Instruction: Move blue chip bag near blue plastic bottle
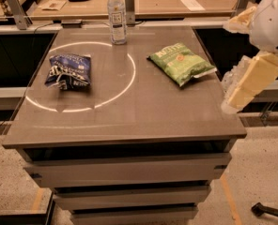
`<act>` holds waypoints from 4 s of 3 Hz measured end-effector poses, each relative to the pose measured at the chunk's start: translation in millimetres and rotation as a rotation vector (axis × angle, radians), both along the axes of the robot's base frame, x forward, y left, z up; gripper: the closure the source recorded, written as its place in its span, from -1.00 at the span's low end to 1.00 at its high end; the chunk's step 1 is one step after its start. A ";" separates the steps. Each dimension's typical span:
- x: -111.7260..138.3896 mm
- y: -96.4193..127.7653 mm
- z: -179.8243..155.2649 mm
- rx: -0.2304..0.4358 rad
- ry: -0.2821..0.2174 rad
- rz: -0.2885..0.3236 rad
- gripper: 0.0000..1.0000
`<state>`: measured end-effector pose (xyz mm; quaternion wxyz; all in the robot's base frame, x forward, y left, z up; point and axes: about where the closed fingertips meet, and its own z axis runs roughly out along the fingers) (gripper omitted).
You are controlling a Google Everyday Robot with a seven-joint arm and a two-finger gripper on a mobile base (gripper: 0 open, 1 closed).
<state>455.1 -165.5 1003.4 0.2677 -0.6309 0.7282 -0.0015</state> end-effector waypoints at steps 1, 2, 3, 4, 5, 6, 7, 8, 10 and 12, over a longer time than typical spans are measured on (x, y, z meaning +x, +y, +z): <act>8.7 22.5 -9.7 0.051 -0.011 -0.011 -1.00; 19.2 52.9 -13.3 0.139 0.005 0.000 -1.00; 19.1 53.0 -13.2 0.138 0.005 0.000 -1.00; 23.6 65.1 -17.0 0.188 0.015 -0.007 -1.00; 37.1 97.6 -16.8 0.271 0.002 0.020 -1.00; 56.8 136.5 -19.7 0.343 -0.050 0.059 -1.00; 81.5 176.9 -31.6 0.412 -0.076 0.104 -1.00; 109.5 226.9 -52.2 0.465 -0.026 0.178 -1.00; 118.5 294.7 -85.9 0.438 0.068 0.301 -1.00; 131.0 342.8 -107.0 0.426 0.054 0.323 -1.00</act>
Offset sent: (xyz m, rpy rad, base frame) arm 0.0358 0.0870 -0.0228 0.2479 0.0392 0.0122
